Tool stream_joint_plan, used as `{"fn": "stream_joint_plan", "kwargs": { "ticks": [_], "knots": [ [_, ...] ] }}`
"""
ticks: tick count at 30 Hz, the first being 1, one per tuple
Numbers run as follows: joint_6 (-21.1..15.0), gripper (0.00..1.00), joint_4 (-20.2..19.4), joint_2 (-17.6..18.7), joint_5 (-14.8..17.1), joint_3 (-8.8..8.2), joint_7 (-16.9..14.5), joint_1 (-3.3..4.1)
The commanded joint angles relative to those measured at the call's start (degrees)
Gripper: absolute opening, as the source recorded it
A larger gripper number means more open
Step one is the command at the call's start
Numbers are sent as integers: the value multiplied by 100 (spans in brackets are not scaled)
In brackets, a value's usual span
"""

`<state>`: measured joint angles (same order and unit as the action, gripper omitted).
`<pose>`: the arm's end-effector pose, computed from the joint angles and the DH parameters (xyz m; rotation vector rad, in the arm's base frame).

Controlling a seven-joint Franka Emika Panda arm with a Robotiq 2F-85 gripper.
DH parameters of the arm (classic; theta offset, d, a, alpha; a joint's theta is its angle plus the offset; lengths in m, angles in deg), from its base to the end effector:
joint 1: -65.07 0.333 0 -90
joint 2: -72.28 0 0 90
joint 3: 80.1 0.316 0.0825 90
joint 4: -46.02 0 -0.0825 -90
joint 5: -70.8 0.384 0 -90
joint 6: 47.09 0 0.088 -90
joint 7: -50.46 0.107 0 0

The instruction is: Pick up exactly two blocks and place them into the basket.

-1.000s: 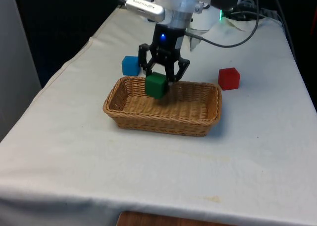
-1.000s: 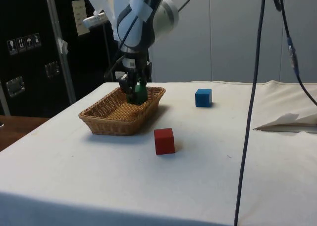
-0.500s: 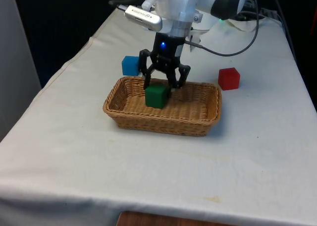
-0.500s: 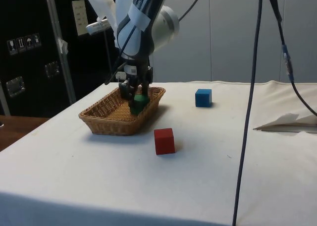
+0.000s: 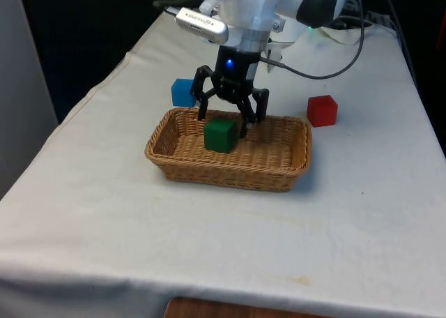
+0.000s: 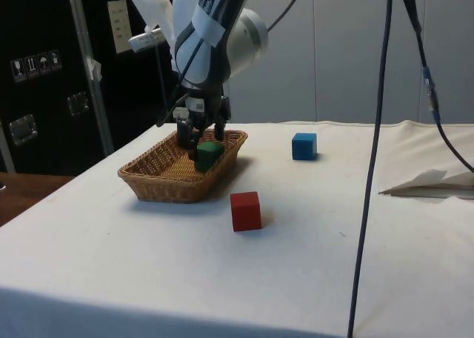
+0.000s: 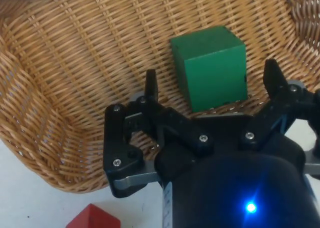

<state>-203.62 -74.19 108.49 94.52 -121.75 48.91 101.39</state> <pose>0.5925 -0.0641 0.2061 2.8858 -0.4337 0.2939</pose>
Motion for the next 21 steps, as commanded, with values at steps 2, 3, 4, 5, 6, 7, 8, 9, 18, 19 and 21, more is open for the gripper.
{"fn": "stream_joint_plan", "kwargs": {
  "ticks": [2,3,4,5,6,7,8,9,18,19,21],
  "knots": [
    [52,100,0,-97,-46,-69,-17,40],
    [92,100,0,-155,-92,-132,-17,92],
    [115,100,-6,-183,-120,-160,-17,115],
    [132,100,-11,-218,-143,-189,-17,132],
    [155,100,-17,-258,-178,-212,-11,149],
    [178,100,-17,-298,-218,-229,-6,166],
    [223,100,-23,-372,-286,-258,6,189],
    [160,100,6,-338,-212,-160,-29,109],
    [407,100,-155,-842,-722,-372,97,327],
    [413,100,-178,-900,-768,-384,103,338],
    [430,100,-264,-1089,-945,-407,138,372]
  ]
}}
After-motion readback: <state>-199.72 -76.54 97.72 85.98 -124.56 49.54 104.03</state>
